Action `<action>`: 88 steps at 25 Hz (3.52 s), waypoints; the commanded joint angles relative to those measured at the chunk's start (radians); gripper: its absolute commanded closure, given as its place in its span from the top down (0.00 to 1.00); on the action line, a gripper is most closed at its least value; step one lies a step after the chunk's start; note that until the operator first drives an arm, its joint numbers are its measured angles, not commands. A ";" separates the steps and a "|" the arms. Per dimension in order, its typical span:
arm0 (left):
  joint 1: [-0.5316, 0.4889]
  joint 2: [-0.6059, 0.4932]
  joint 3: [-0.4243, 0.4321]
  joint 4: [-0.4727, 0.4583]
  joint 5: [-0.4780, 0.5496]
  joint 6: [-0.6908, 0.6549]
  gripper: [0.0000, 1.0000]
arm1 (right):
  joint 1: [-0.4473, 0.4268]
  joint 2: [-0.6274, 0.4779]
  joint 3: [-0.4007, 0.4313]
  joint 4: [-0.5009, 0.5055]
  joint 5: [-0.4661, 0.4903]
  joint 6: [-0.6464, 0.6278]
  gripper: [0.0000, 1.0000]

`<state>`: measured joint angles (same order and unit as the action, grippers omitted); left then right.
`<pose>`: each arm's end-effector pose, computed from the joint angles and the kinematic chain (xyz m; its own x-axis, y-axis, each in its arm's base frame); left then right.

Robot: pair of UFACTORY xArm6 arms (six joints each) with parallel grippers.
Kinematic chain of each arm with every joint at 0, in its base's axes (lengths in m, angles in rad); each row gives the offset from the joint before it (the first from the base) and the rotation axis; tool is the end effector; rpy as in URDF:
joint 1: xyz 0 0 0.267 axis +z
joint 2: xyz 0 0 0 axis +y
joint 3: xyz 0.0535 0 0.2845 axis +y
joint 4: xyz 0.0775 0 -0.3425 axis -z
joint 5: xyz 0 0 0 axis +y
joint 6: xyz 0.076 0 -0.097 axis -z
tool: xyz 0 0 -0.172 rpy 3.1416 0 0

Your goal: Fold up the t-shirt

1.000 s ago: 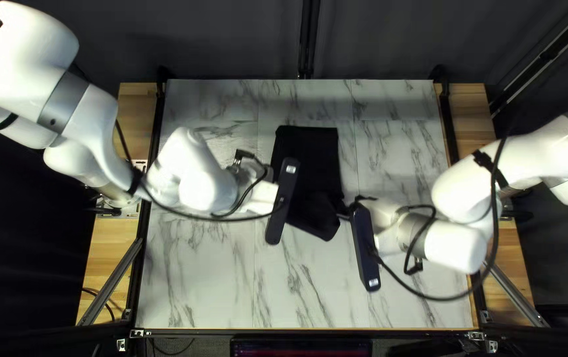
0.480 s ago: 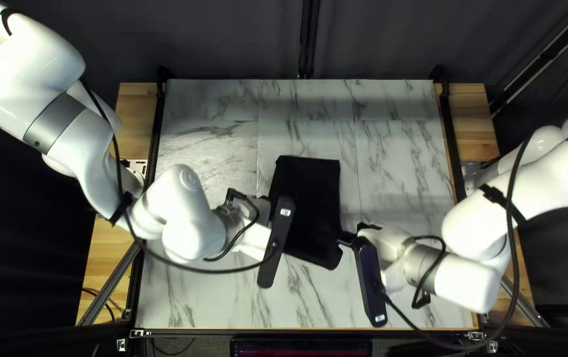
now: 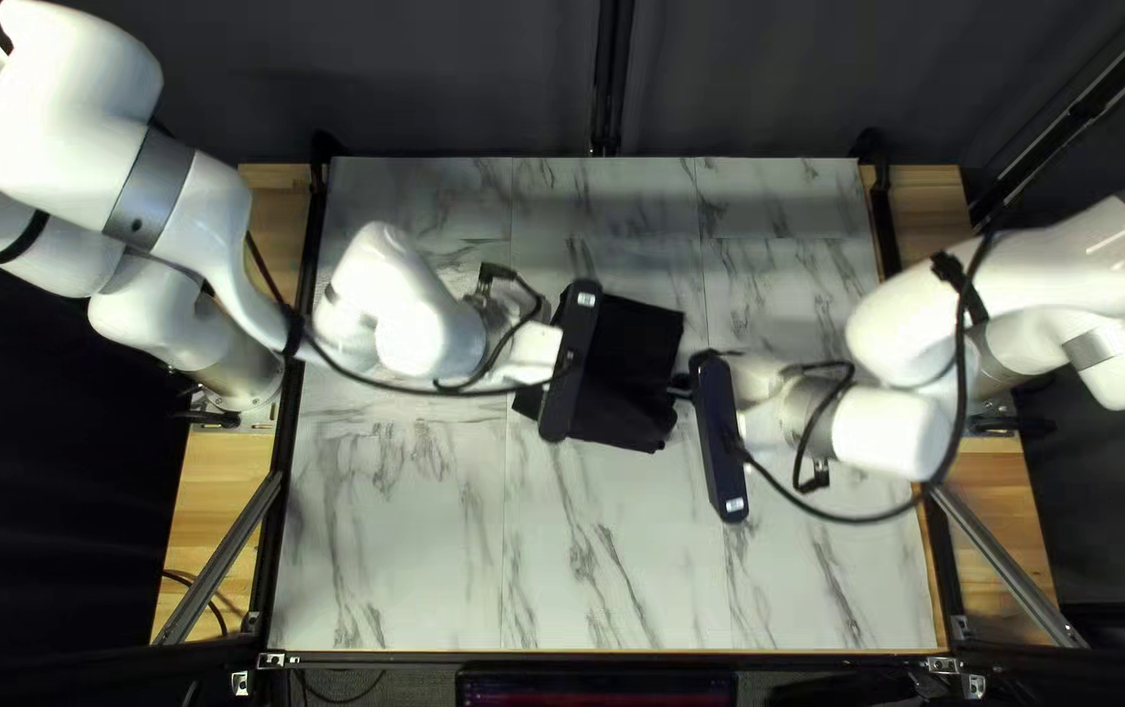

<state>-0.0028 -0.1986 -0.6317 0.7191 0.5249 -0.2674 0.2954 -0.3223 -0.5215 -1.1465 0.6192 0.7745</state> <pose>0.4664 0.0442 0.1615 0.8968 -0.3535 0.2659 -0.2173 -0.8757 -0.4313 0.4449 0.0456 0.1802 0.7835 0.4920 0.3795 0.2117 -0.7857 0.5813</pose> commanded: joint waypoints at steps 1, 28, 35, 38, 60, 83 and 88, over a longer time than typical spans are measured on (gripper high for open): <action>0.072 0.048 -0.020 -0.002 -0.067 0.060 0.00 | -0.008 -0.024 0.019 0.026 0.003 -0.027 0.00; 0.298 0.359 -0.174 -0.208 -0.329 0.432 0.00 | -0.196 -0.005 0.146 -0.083 -0.188 0.067 0.00; 0.314 0.380 -0.189 -0.271 -0.338 0.510 0.00 | -0.260 0.001 0.176 -0.142 -0.241 0.106 0.00; 0.319 0.398 -0.211 -0.331 -0.334 0.573 0.00 | -0.312 0.006 0.194 -0.208 -0.284 0.150 0.00; 0.148 0.098 -0.100 -0.216 -0.136 0.373 1.00 | -0.226 -0.224 0.244 0.176 -0.118 -0.178 1.00; 0.363 -0.510 -0.105 -0.886 0.431 0.971 1.00 | -0.199 -0.922 -0.009 0.906 0.530 -0.785 1.00; 0.363 -0.510 -0.105 -0.886 0.431 0.971 1.00 | -0.199 -0.922 -0.009 0.906 0.530 -0.785 1.00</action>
<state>0.3599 -0.7084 -0.7371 -0.1664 0.9550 0.7032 0.0961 -1.2445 -0.5304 -0.2408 1.1486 -0.0103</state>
